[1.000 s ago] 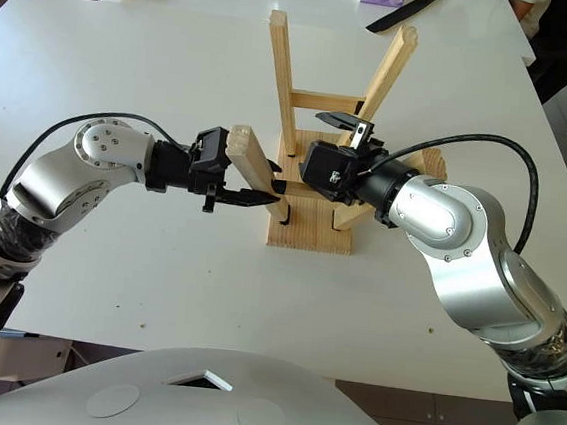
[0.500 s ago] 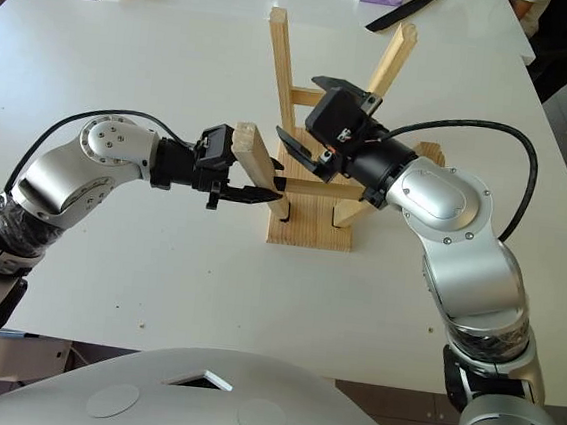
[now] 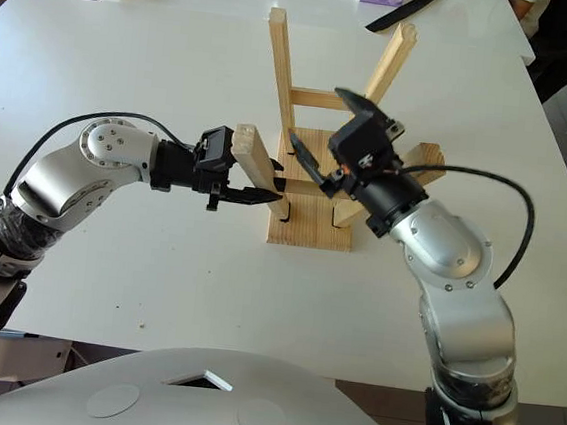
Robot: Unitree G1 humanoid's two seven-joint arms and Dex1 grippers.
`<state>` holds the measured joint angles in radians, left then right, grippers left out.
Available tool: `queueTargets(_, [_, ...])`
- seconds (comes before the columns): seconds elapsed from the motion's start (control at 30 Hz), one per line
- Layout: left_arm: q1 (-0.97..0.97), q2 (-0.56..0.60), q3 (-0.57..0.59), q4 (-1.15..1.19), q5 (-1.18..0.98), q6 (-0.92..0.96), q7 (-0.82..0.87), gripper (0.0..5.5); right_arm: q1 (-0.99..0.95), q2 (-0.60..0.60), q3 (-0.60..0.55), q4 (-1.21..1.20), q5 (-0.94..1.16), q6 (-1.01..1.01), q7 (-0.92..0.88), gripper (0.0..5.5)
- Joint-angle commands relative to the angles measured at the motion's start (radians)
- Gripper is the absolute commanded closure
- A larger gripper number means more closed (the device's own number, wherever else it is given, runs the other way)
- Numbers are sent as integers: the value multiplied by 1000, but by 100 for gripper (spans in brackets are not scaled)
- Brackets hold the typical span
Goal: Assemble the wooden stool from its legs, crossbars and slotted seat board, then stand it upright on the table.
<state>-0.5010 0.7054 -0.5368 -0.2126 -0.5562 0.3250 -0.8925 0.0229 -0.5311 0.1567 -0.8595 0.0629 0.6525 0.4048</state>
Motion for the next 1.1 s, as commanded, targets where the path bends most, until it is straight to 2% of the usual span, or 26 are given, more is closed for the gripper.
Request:
queueTargets(0.03, [106, 107, -129, 105, 205, 189, -18, 344, 120, -64, 85, 130, -132, -106, -30, 174])
queueTargets(0.17, [99, 106, -133, 112, 214, 185, -21, 344, 101, -27, 62, 115, -91, -110, -21, 174])
queueTargets(0.23, [98, 106, -134, 116, 217, 182, -19, 344, 53, 35, -3, 56, 37, -70, -6, 174])
queueTargets(0.33, [109, 111, -129, 114, 218, 180, -13, 344, -82, 167, -177, -34, 377, 38, -34, 174])
queueTargets(0.4, [123, 116, -120, 111, 215, 178, -3, 344, -185, 193, -303, -29, 606, 85, -100, 174])
queueTargets(0.47, [146, 123, -99, 99, 200, 183, 16, 344, -273, 154, -444, 33, 815, 98, -172, 174])
queueTargets(0.57, [198, 141, -71, 46, 172, 197, 42, 344, -299, 75, -653, 184, 945, 98, -228, 174])
queueTargets(0.63, [234, 155, -60, 6, 161, 203, 57, 344, -256, 38, -739, 287, 898, 85, -226, 174])
queueTargets(0.7, [261, 164, -51, -20, 154, 208, 71, 344, -170, 4, -766, 398, 782, 37, -198, 174])
queueTargets(0.87, [274, 172, -32, -22, 152, 210, 79, 344, 13, -30, -685, 564, 485, -164, -142, 174])
queueTargets(0.97, [274, 176, -26, -25, 151, 213, 76, 344, 45, -7, -652, 564, 423, -214, -135, 174])
queueTargets(1.1, [270, 179, -25, -20, 153, 213, 71, 344, 44, 14, -620, 535, 394, -239, -136, 235])
